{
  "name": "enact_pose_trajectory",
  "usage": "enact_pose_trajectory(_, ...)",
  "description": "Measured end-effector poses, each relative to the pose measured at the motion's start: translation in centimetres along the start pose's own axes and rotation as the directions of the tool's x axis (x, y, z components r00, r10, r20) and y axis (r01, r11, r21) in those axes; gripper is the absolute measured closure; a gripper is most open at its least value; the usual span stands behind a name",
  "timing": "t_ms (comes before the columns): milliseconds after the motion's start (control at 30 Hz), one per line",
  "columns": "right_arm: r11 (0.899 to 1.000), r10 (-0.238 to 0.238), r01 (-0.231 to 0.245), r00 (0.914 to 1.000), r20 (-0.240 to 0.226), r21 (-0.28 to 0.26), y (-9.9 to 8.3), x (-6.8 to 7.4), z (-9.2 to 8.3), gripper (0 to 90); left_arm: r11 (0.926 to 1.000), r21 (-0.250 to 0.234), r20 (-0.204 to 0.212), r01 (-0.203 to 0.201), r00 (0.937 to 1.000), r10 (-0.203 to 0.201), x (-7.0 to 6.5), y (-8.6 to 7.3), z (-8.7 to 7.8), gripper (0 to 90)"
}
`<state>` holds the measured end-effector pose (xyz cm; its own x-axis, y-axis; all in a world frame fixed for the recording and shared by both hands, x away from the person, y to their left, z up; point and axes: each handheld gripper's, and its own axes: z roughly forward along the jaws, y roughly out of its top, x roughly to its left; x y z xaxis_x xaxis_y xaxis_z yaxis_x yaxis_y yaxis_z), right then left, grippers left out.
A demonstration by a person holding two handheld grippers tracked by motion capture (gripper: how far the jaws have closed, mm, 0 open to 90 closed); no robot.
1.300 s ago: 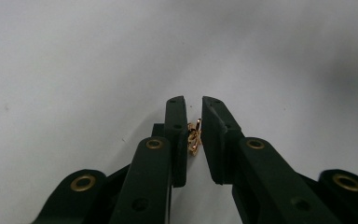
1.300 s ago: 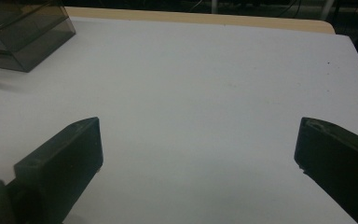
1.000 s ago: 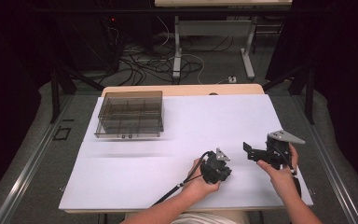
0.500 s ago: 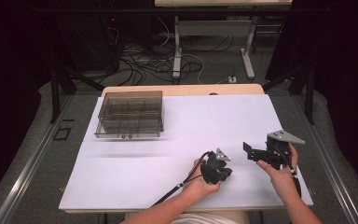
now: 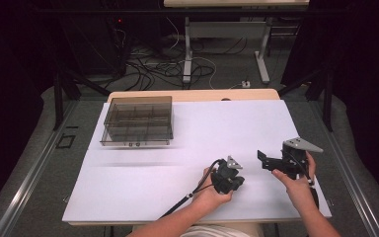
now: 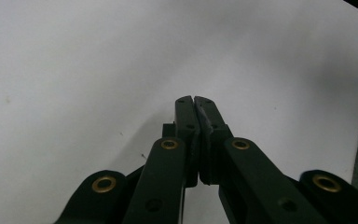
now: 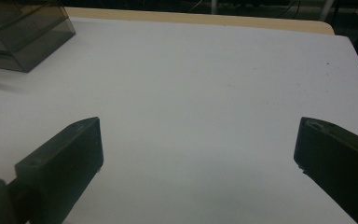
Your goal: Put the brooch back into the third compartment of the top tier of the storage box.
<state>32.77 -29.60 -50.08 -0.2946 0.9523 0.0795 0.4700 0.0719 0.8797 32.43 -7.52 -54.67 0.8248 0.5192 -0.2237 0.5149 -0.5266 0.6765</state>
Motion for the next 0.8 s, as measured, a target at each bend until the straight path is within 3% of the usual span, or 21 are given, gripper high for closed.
enact_pose_trajectory(267,1.000,0.005,-0.005,1.0000,0.002,0.002,0.0,0.0,0.0,0.9,0.9990,-0.029,-0.040,0.033,0.9986,-0.035,0.6,0.2,-0.5,89.4)
enact_pose_trajectory(300,1.000,0.006,-0.006,1.0000,0.002,0.001,0.0,0.1,0.0,0.9,0.9996,-0.022,-0.047,0.019,0.9987,-0.020,0.8,0.2,-0.6,89.4)
enact_pose_trajectory(333,1.000,0.000,0.000,1.0000,0.003,0.003,0.0,0.0,0.0,0.9,0.9987,-0.032,-0.047,0.039,0.9981,-0.040,0.7,0.2,-0.6,89.4)
enact_pose_trajectory(433,1.000,-0.003,0.003,1.0000,0.003,0.009,-0.1,0.0,0.0,0.9,0.9991,-0.027,-0.052,0.033,0.9981,-0.034,1.0,0.3,-0.9,89.4)
enact_pose_trajectory(467,1.000,-0.002,0.002,1.0000,0.004,0.010,-0.1,0.0,0.0,0.9,0.9980,-0.040,-0.051,0.050,0.9974,-0.052,1.0,0.3,-1.0,89.4)
enact_pose_trajectory(533,1.000,-0.002,0.002,1.0000,0.001,0.005,0.0,0.1,0.0,0.9,0.9985,-0.034,-0.057,0.043,0.9974,-0.045,1.2,0.4,-1.2,89.4)
enact_pose_trajectory(567,1.000,-0.002,0.002,1.0000,0.001,0.005,0.0,0.1,0.0,0.9,0.9969,-0.044,-0.055,0.065,0.9963,-0.067,1.1,0.4,-1.2,89.4)
enact_pose_trajectory(633,1.000,-0.001,0.001,1.0000,0.001,0.006,-0.1,0.1,0.0,0.9,0.9977,-0.037,-0.060,0.057,0.9965,-0.059,1.3,0.4,-1.4,89.4)
enact_pose_trajectory(800,1.000,-0.001,0.001,1.0000,0.005,0.002,-0.1,0.1,0.0,0.9,0.9951,-0.056,-0.073,0.081,0.9937,-0.085,1.6,0.5,-1.7,89.4)
